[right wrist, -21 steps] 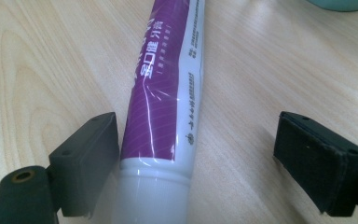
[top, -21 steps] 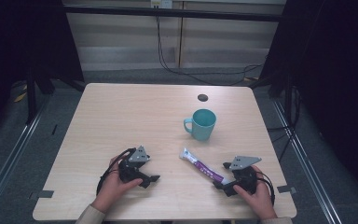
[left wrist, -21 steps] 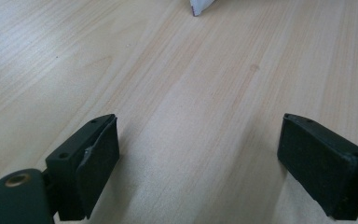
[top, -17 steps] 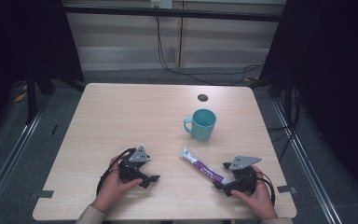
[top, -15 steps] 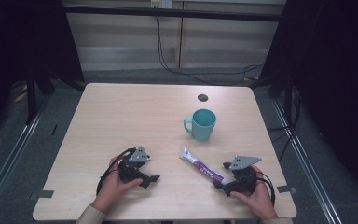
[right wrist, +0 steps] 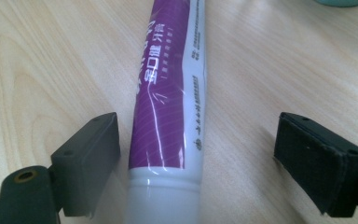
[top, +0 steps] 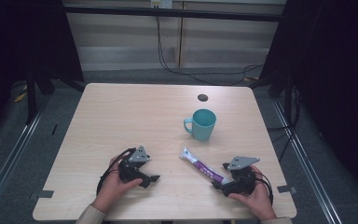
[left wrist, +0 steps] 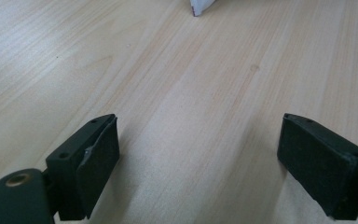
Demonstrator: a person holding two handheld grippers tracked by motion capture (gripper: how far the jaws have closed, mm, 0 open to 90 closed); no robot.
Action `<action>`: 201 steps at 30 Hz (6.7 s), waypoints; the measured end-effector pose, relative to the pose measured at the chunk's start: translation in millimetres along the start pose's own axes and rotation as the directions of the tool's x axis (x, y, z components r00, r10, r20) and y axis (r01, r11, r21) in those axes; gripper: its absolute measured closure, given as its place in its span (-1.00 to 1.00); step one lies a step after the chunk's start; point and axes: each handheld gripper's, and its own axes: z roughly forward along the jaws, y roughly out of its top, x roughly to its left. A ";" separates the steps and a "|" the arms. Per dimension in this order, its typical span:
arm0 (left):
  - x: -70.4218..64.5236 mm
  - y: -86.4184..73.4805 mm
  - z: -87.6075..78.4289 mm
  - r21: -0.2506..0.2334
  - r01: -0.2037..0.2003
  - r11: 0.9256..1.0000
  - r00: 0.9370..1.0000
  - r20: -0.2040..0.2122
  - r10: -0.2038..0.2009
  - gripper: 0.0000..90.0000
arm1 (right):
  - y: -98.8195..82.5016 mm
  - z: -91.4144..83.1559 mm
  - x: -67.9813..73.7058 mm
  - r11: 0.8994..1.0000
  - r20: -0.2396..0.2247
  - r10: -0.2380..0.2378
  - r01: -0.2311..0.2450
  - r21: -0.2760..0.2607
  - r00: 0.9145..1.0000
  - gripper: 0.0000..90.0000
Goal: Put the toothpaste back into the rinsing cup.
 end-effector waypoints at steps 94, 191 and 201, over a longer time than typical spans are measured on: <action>0.1 0.0 -0.1 0.001 -0.001 1.000 1.000 0.001 0.001 -0.72 | 114.3 56.0 -4.5 0.877 -0.106 0.008 0.044 0.478 0.994 0.11; 0.0 -0.1 0.1 -0.002 0.000 1.000 1.000 -0.001 0.000 -0.72 | 142.1 -11.2 -27.9 0.939 -0.065 0.073 -0.090 -0.332 0.995 0.69; 0.1 -0.1 0.1 -0.002 -0.001 1.000 1.000 0.000 0.001 -0.72 | 146.4 -15.7 -33.1 0.918 -0.052 0.086 -0.100 -0.385 0.995 0.69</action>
